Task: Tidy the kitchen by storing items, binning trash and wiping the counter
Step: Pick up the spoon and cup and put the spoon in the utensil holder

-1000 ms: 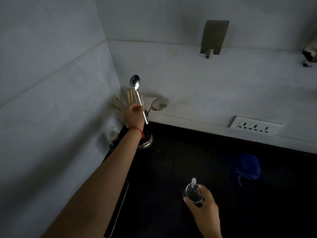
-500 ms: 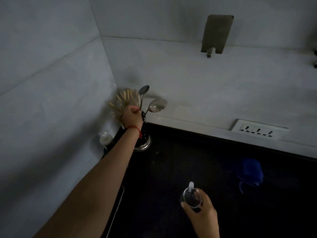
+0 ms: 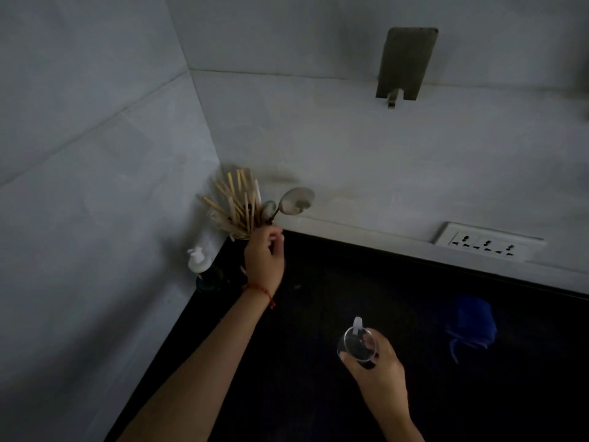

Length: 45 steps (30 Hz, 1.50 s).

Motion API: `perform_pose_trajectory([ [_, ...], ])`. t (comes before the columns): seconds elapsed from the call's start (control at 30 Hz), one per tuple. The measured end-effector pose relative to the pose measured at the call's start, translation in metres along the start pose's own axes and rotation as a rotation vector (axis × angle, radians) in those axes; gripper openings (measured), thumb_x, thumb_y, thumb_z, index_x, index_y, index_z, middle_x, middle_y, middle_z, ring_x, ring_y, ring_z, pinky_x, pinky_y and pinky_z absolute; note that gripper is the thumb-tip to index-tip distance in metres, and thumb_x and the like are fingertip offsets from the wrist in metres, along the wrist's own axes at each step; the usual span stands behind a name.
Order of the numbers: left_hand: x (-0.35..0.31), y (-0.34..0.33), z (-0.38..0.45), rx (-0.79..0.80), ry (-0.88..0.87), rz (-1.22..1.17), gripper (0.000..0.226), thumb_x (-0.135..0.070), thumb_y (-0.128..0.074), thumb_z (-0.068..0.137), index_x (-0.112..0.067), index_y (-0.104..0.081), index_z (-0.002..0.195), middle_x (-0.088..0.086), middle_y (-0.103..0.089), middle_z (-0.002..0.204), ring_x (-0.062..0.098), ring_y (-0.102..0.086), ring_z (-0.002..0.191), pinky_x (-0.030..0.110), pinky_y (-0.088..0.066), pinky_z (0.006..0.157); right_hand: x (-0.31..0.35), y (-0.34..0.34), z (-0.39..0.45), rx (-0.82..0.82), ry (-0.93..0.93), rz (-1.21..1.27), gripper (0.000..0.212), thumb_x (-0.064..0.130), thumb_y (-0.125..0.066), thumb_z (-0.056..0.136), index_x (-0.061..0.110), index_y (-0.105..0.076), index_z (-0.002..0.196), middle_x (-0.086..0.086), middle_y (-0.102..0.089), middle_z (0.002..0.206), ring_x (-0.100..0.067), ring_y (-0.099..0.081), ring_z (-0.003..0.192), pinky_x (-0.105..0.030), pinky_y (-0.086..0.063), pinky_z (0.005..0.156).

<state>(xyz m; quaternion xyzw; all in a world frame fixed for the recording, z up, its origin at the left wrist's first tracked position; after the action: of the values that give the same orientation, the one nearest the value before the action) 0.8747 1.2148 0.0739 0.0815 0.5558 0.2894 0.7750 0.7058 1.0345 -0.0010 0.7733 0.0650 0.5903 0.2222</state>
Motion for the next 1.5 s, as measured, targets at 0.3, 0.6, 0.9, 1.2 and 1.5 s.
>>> perform_pose_trajectory([
  [0.3, 0.074, -0.012, -0.124, 0.603, 0.015, 0.492, 0.045, -0.032, -0.042, 0.093, -0.018, -0.039, 0.135, 0.001, -0.036, 0.147, 0.017, -0.030, 0.138, 0.028, -0.023, 0.113, 0.015, -0.013, 0.047, -0.046, 0.022, -0.079, 0.045, 0.021, -0.076, 0.072, 0.049, -0.041, 0.081, 0.018, -0.056, 0.084, -0.002, -0.058, 0.080, -0.012, -0.041, 0.066],
  [0.6, 0.107, -0.006, -0.153, 0.827, 0.031, 0.830, 0.061, -0.045, 0.002, 0.092, -0.027, -0.049, 0.121, -0.007, -0.056, 0.131, 0.012, -0.045, 0.125, 0.032, -0.023, 0.113, 0.029, -0.040, 0.119, -0.117, -0.006, -0.075, 0.052, 0.026, -0.073, 0.073, 0.018, -0.051, 0.120, -0.002, -0.059, 0.116, -0.020, -0.057, 0.107, -0.031, -0.048, 0.089],
  [0.9, 0.104, -0.003, -0.152, 0.855, 0.076, 0.773, 0.059, -0.043, 0.001, 0.093, -0.026, -0.047, 0.121, -0.005, -0.060, 0.127, 0.014, -0.057, 0.117, 0.035, -0.049, 0.091, 0.028, -0.065, 0.154, -0.114, -0.022, -0.213, 0.066, 0.030, -0.071, 0.077, 0.011, -0.040, 0.132, -0.010, -0.049, 0.134, -0.024, -0.049, 0.121, -0.034, -0.043, 0.094],
  [1.2, 0.104, -0.005, -0.153, 0.920, 0.004, 0.775, 0.049, -0.045, -0.032, 0.081, -0.024, -0.055, 0.119, -0.002, -0.060, 0.127, 0.014, -0.050, 0.120, 0.032, -0.040, 0.095, 0.024, -0.059, 0.136, -0.114, -0.051, -0.235, 0.073, 0.037, -0.064, 0.082, 0.013, -0.028, 0.141, -0.007, -0.036, 0.146, -0.022, -0.034, 0.134, -0.037, -0.036, 0.105],
  [1.5, 0.084, -0.001, -0.147, 0.959, -0.124, 0.647, 0.052, -0.036, -0.036, 0.094, -0.019, -0.023, 0.142, 0.002, -0.011, 0.156, 0.017, -0.007, 0.144, 0.032, -0.012, 0.120, -0.005, -0.018, 0.018, -0.296, -0.185, -0.239, 0.049, 0.034, -0.053, 0.089, 0.020, -0.039, 0.135, -0.001, -0.042, 0.142, -0.015, -0.040, 0.130, -0.031, -0.038, 0.105],
])
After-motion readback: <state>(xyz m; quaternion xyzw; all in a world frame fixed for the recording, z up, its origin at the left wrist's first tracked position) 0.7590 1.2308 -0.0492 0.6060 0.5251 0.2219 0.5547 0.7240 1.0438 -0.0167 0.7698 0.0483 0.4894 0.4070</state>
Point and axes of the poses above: each hand's wrist, its own z-axis towards the middle knuckle, its own y-axis out of the back of the hand, x = y × z, the point moved 3 cm from there along z, towards the middle knuckle
